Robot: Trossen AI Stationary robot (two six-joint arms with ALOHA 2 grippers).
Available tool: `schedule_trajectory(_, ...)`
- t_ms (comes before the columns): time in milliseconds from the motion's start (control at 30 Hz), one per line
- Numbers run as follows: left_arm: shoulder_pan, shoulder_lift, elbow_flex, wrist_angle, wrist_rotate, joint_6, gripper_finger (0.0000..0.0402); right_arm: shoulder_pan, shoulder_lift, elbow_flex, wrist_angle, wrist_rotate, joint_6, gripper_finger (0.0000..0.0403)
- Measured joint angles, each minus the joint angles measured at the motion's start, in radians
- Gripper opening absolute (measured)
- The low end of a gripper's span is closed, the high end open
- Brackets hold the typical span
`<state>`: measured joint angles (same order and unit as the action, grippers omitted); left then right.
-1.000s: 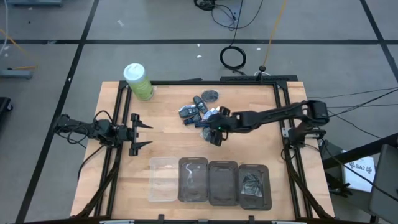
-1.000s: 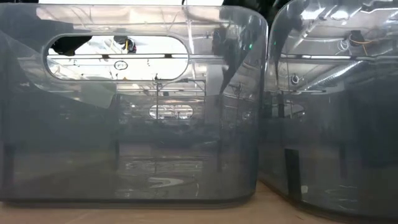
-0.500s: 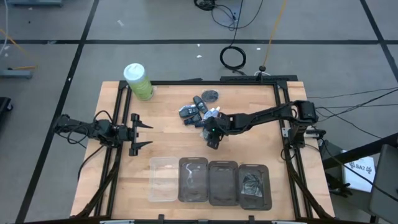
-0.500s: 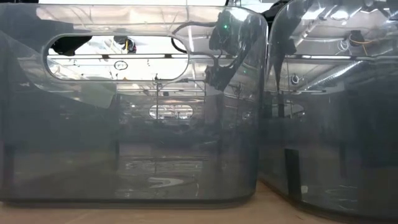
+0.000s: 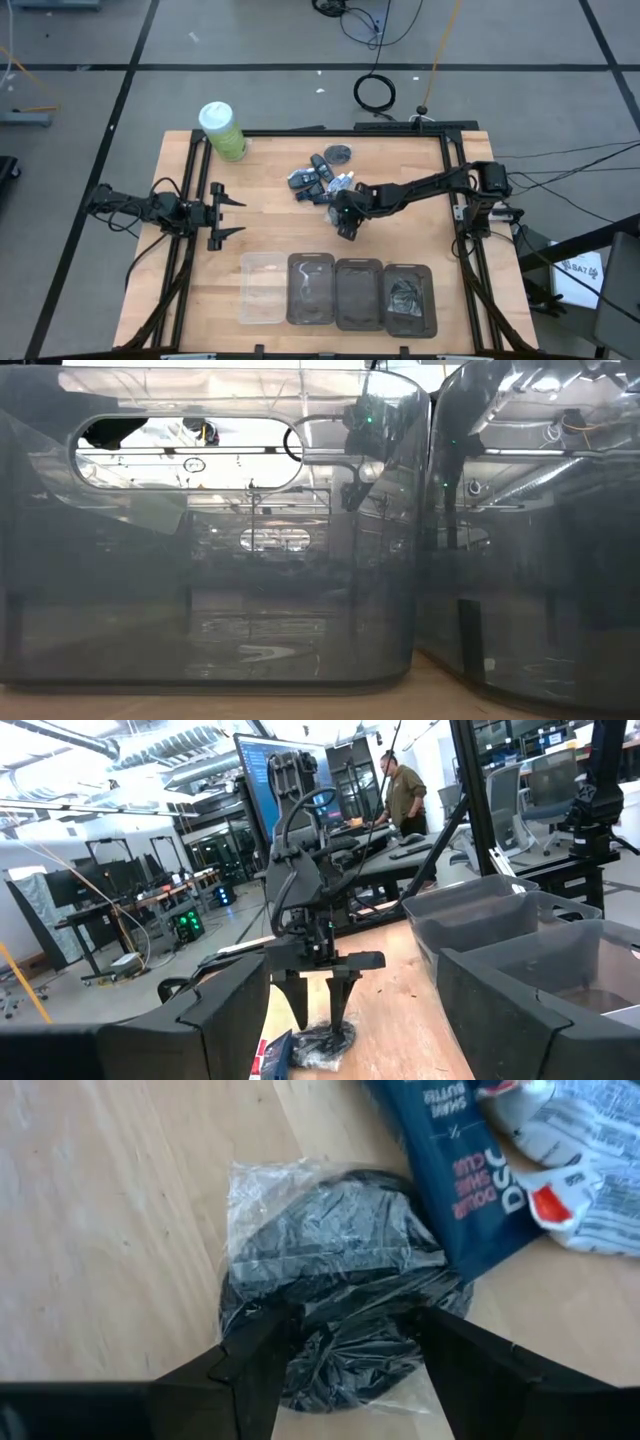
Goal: Pick & Place Travel size toiletries
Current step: Put the bottom black hairbrush into the right black bin
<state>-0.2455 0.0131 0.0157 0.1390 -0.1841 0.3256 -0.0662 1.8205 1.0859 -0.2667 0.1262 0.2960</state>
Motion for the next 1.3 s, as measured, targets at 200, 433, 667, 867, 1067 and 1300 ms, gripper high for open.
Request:
schedule_trajectory(200, 0.000, 0.000, 0.000, 0.000, 0.000, 0.000, 0.0283, 0.000, -0.005, -0.041, 0.014, 0.001, 0.009, 0.0198)
schedule_trajectory(433, 0.000, 0.000, 0.000, 0.000, 0.000, 0.000, 0.0283, 0.000, -0.005, -0.049, 0.013, -0.022, 0.007, 0.0160)
schedule_trajectory(667, 0.000, 0.000, 0.000, 0.000, 0.000, 0.000, 0.0283, 0.000, -0.004, -0.050, 0.010, -0.025, 0.000, 0.0112)
schedule_trajectory(867, 0.000, 0.000, 0.000, 0.000, 0.000, 0.000, 0.0283, 0.000, -0.003, -0.050, 0.008, -0.028, -0.005, 0.0070)
schedule_trajectory(1067, 0.000, 0.000, 0.000, 0.000, 0.000, 0.000, 0.0283, 0.000, -0.002, -0.051, 0.008, -0.031, -0.024, 0.0029)
schedule_trajectory(1300, 0.000, 0.000, 0.000, 0.000, 0.000, 0.000, 0.0283, 0.001, -0.002, -0.051, 0.008, -0.031, -0.050, 0.0003)
